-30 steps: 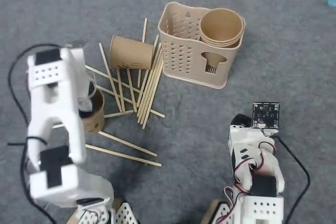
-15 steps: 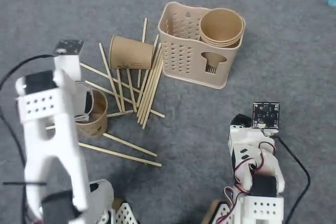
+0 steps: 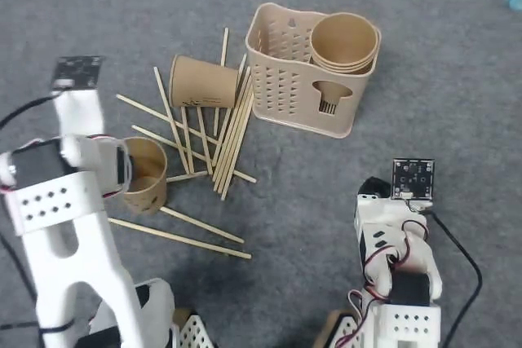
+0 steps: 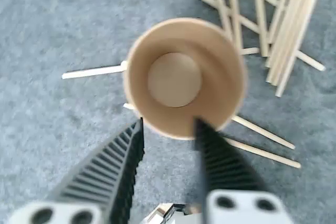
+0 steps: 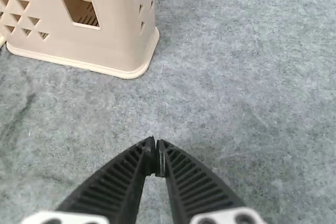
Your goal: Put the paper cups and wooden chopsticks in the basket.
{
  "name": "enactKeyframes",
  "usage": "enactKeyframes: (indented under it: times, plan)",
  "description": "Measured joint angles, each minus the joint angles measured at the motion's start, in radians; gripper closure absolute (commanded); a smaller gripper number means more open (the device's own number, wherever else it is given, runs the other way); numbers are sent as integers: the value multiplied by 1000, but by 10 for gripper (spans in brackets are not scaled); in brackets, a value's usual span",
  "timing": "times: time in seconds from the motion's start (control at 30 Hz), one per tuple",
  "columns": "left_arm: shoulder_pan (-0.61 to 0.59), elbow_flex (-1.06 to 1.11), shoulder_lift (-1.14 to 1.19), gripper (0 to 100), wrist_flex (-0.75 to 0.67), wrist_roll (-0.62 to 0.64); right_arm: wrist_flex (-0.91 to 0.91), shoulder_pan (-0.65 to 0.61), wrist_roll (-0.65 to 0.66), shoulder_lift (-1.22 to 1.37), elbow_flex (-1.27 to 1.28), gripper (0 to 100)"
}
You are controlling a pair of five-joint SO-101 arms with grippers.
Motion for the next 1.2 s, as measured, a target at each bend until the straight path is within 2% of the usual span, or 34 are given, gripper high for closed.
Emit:
enactKeyframes:
  times: [0.17, 0.33, 0.5, 0.57, 0.7, 1.0, 1.2]
  plan:
    - [-89, 38, 0, 765, -9, 0, 0, 0, 0, 0, 0, 990]
    - [-101, 193, 0, 779, -169, 0, 0, 0, 0, 0, 0, 990]
    - [-100, 338, 0, 920, -373, 3, 0, 0, 0, 0, 0, 990]
    - [-100, 367, 0, 989, -440, 40, 0, 0, 0, 0, 0, 990]
    - [-100, 370, 0, 988, -523, 112, 0, 0, 0, 0, 0, 990]
    - [-100, 344, -3, 988, -549, 253, 0, 0, 0, 0, 0, 990]
    - [-100, 247, -3, 988, -549, 427, 0, 0, 0, 0, 0, 990]
